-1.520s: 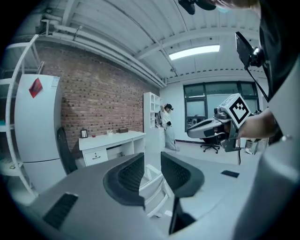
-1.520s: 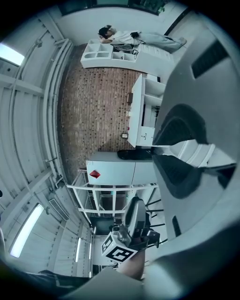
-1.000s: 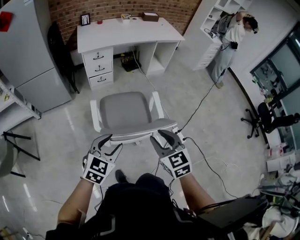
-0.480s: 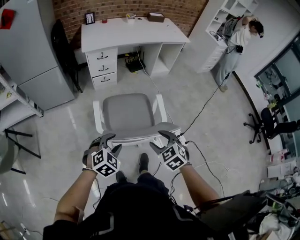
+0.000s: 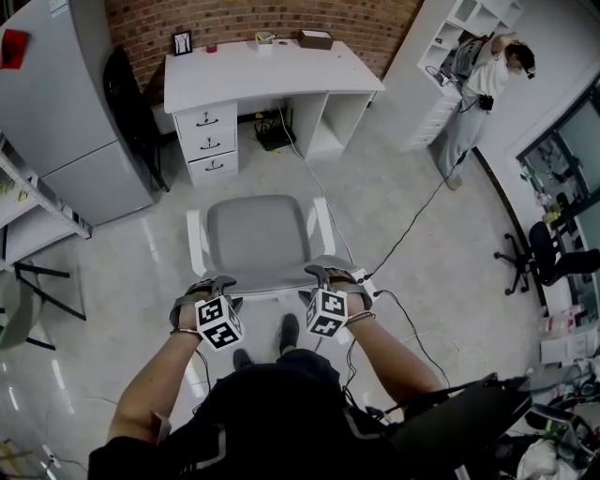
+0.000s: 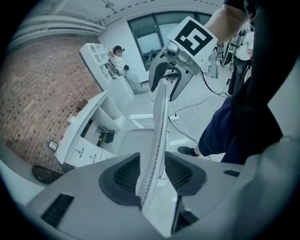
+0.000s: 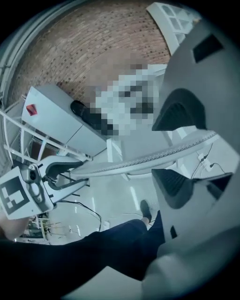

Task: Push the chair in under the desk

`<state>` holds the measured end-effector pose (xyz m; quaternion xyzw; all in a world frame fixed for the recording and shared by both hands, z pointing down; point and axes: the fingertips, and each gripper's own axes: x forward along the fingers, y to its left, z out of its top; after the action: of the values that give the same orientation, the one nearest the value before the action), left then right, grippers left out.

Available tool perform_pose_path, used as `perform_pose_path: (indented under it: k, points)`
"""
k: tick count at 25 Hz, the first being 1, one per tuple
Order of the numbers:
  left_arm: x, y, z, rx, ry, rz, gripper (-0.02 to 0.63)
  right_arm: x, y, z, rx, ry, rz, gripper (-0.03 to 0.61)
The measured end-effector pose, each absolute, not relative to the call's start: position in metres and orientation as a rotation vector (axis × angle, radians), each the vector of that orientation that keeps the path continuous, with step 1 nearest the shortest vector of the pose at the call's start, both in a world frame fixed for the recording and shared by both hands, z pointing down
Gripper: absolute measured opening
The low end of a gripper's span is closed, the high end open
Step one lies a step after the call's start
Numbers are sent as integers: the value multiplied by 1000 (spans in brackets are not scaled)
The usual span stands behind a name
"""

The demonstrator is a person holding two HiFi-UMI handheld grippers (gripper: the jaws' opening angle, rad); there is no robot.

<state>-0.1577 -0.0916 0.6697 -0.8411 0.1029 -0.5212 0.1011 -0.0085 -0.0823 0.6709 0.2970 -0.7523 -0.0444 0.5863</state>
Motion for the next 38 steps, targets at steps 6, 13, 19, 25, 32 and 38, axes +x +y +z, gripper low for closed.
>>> perform_pose_path:
  k: [6, 13, 19, 25, 32, 38]
  points:
    - [-152, -91, 681, -2484, 227, -1556, 121, -3, -88, 697, 592, -1696, -144, 222]
    - [-153, -101, 686, -2488, 254, -1573, 129, -3, -91, 715, 566, -1681, -138, 140]
    - [-149, -113, 688, -2460, 246, -1591, 127, 1, -102, 710, 570, -1654, -149, 127]
    - [-148, -130, 689, -2423, 276, -1619, 129, 1, -115, 710, 557, -1658, -140, 118]
    - [-143, -148, 692, -2451, 338, -1689, 144, 6, -129, 712, 570, -1650, -109, 117]
    - [-135, -161, 696, -2396, 348, -1706, 141, 15, -142, 714, 572, -1644, -94, 118]
